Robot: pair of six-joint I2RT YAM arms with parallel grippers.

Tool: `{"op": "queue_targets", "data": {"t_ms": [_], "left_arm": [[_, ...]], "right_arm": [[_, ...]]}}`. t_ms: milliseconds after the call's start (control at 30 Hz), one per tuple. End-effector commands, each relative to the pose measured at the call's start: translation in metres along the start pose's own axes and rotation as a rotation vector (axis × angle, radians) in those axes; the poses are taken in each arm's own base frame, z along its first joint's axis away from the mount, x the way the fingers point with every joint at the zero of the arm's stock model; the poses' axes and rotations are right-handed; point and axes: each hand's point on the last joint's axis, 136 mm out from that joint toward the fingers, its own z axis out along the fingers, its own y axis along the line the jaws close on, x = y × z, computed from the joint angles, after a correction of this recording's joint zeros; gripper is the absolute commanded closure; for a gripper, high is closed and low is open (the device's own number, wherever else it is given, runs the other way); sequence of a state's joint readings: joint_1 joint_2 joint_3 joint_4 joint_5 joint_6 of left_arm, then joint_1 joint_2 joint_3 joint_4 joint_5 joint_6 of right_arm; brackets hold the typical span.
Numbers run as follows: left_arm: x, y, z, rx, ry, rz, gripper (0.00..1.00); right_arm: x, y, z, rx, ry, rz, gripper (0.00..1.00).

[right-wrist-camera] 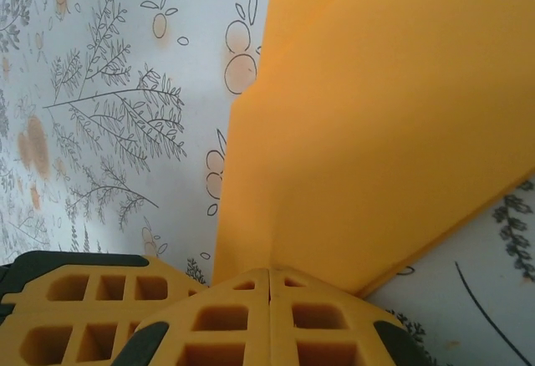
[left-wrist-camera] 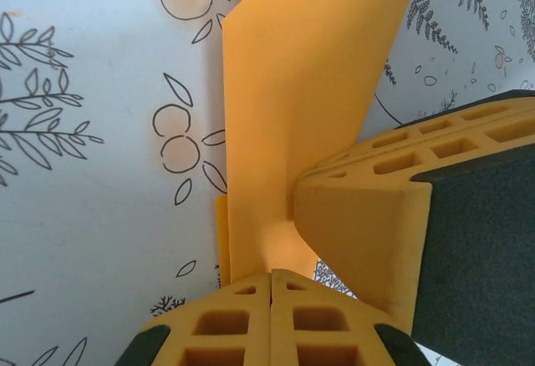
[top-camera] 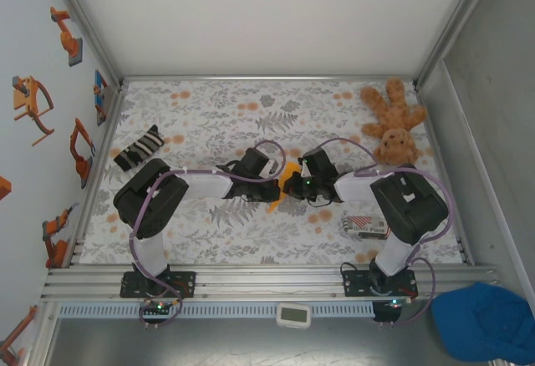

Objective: Fold a paper plane with a square sheet of paper (pick it up from the middle)
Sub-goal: Fold the wing for the fifth time at the center of the table, then turn over the paper plane at the center of the table.

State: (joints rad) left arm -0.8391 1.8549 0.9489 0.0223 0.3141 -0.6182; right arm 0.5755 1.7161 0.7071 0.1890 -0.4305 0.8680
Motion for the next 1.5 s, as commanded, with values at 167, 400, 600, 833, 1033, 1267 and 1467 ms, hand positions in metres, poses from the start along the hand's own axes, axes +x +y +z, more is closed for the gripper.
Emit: {"op": "queue_targets", "data": {"t_ms": [167,400,600,833,1033,1267,1467], "left_arm": [[0.072,0.063,0.009,-0.215,0.216,-0.075,1.00],[0.086,0.067,0.018,-0.203,0.272,-0.076,1.00],[0.063,0.049,0.008,-0.174,0.227,-0.038,1.00],[-0.025,-0.031,-0.058,0.011,-0.044,0.022,0.79],[-0.050,-0.011,-0.117,-0.046,-0.214,-0.036,0.51],[-0.040,0.065,-0.167,-0.291,-0.334,-0.138,0.17],[-0.031,0.096,-0.184,-0.364,-0.368,-0.197,0.05]], "right_arm": [[-0.029,-0.033,-0.007,0.090,-0.049,0.024,1.00],[-0.092,-0.062,-0.021,0.061,-0.116,0.101,1.00],[-0.120,-0.064,-0.052,0.167,-0.170,0.050,1.00],[-0.102,-0.050,-0.108,0.300,-0.267,0.020,0.90],[-0.071,-0.025,-0.129,0.408,-0.305,-0.023,0.67],[-0.046,0.010,-0.107,0.518,-0.305,-0.049,0.51],[-0.036,0.032,-0.066,0.561,-0.301,-0.041,0.42]]}}
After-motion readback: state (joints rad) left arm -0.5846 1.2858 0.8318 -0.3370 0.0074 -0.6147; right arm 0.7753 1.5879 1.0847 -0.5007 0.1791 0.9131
